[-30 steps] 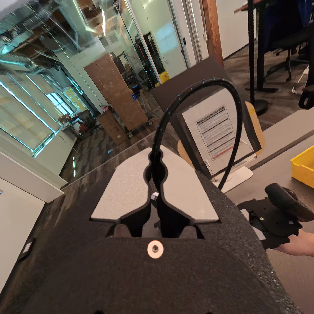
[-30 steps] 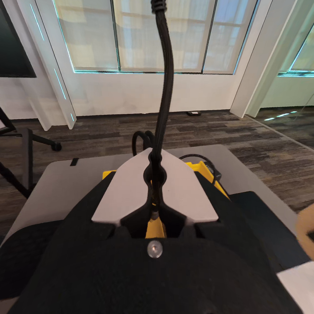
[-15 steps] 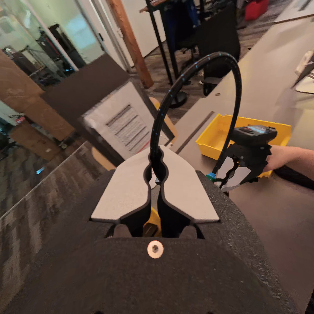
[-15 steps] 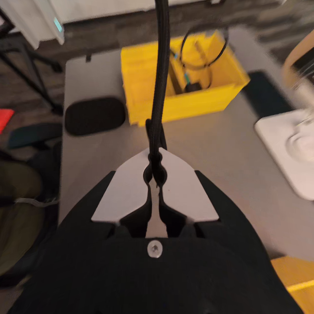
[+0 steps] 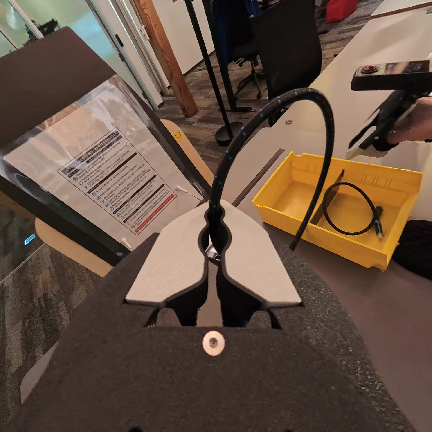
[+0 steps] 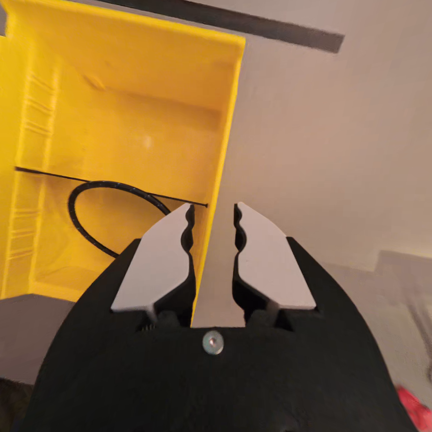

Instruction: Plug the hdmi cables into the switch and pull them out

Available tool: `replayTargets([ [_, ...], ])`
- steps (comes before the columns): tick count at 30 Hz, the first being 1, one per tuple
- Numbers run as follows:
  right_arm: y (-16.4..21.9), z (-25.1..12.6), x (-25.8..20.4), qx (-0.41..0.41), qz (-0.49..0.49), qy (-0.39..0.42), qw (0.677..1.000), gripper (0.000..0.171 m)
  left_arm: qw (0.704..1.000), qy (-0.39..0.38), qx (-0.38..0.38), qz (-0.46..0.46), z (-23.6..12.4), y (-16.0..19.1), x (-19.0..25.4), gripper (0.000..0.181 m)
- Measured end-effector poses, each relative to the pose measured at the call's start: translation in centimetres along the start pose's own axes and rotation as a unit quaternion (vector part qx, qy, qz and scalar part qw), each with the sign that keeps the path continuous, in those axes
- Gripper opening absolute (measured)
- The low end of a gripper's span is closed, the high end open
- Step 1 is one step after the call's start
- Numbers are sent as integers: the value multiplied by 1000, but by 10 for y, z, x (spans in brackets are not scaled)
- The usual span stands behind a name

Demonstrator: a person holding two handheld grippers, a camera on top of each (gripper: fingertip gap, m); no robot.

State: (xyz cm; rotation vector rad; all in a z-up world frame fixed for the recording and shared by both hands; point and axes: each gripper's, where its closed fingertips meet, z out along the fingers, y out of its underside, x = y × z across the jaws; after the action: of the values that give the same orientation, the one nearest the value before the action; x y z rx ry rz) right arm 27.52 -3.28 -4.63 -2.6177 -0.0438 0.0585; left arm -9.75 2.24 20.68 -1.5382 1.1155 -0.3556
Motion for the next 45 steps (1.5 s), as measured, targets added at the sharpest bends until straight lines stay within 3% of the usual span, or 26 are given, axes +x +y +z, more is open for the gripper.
replayTargets([
  [5, -21, 35, 11, 52, 36, -18, 998, 33, 997, 9, 60, -56, -10, 11, 15, 0],
  [7, -35, 52, 3, 65, 67, -31, 995, 25, 994, 26, 70, -77, -16, 22, 24, 0],
  [9, -25, 69, 5, 19, 77, -8, 997, 5, 993, 33, 76, -89, -23, 35, 28, 0],
  [12, -23, 68, 9, 24, 111, -29, 993, 4, 990, 34, 88, -103, -34, 49, 27, 0],
  [16, -15, 62, 39, 28, 141, 21, 989, 4, 983, 46, 124, -124, -45, 55, 22, 0],
  [19, -17, 63, 44, 41, 133, 14, 990, 4, 975, 64, 148, -153, -43, 63, 16, 0],
  [27, -33, 62, 48, 63, 31, 43, 997, 9, 962, 115, 128, -210, -21, 79, -1, 0],
  [31, -68, 17, 50, 158, -17, 139, 977, 24, 979, 66, 91, -167, -16, 91, -7, 0],
  [33, -99, -20, 17, 235, -60, 139, 960, 27, 985, 52, 77, -147, -15, 93, -7, 0],
  [35, -131, -55, -58, 332, -115, 56, 935, 33, 986, 62, 73, -138, -14, 92, 0, 0],
  [37, -143, -91, -173, 424, -196, -123, 875, 35, 987, 69, 70, -129, -14, 91, 6, 0],
  [39, -116, -126, -284, 447, -283, -328, 783, 34, 989, 65, 65, -120, -14, 90, 9, 0],
  [40, -106, -135, -319, 448, -294, -377, 756, 35, 989, 62, 64, -117, -15, 90, 9, 0],
  [42, -94, -127, -366, 435, -304, -406, 744, 44, 989, 63, 65, -117, -16, 88, 12, 0],
  [43, -90, -115, -382, 423, -307, -400, 753, 54, 989, 64, 66, -118, -16, 87, 14, 0],
  [45, -86, -90, -404, 402, -310, -379, 774, 60, 989, 60, 63, -118, -15, 86, 16, 0],
])
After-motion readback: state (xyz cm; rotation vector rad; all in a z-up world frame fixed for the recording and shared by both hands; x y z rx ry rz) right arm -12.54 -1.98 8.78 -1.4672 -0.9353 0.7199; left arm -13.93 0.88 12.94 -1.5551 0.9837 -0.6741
